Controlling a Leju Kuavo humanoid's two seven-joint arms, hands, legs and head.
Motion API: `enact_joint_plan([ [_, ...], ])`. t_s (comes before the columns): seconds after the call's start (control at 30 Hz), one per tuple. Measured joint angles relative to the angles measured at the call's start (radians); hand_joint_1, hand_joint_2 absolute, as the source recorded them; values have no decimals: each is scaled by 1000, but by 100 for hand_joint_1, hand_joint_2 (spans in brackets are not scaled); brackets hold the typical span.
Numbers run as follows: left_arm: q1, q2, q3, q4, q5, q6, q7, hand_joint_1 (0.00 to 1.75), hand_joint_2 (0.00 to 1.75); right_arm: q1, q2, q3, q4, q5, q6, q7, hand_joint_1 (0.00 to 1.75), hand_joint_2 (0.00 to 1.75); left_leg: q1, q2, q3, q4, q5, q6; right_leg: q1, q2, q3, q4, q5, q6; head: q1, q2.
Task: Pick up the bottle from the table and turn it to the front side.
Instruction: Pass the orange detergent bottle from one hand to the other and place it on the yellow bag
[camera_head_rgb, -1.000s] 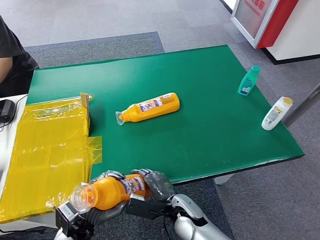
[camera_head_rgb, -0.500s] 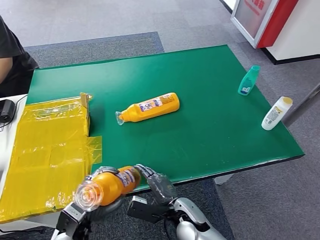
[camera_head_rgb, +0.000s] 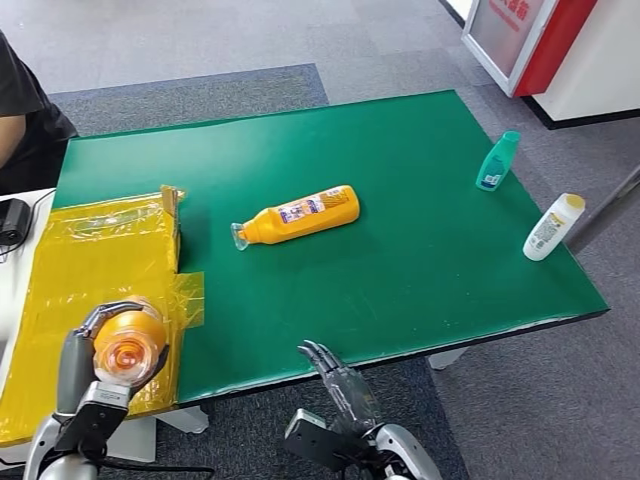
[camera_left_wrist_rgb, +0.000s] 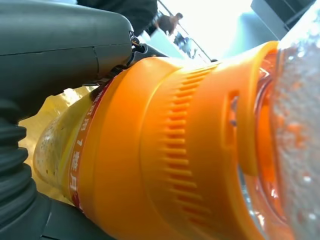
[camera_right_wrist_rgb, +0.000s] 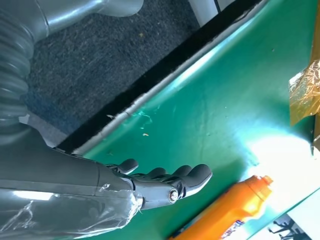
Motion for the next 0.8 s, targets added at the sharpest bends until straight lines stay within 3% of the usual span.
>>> enact_joint_plan([
  [0.17,-16,51,50,-1,-247,64,144,175,175,48,-22,0,-40,-47,-18,6,0,175,0,0,0,0,0,0,0,0,0,0,0,0,0,0],
  [0.5,-79,145,82,66,-562,68,320,175,175,81,-43,1,-66,-129,-9,-2,0,175,0,0,0,0,0,0,0,0,0,0,0,0,0,0],
  [0.8,-231,152,43,285,-660,43,406,175,175,55,-45,24,-41,-172,31,-30,0,175,0,0,0,0,1,-1,0,0,0,0,1,0,0,0],
])
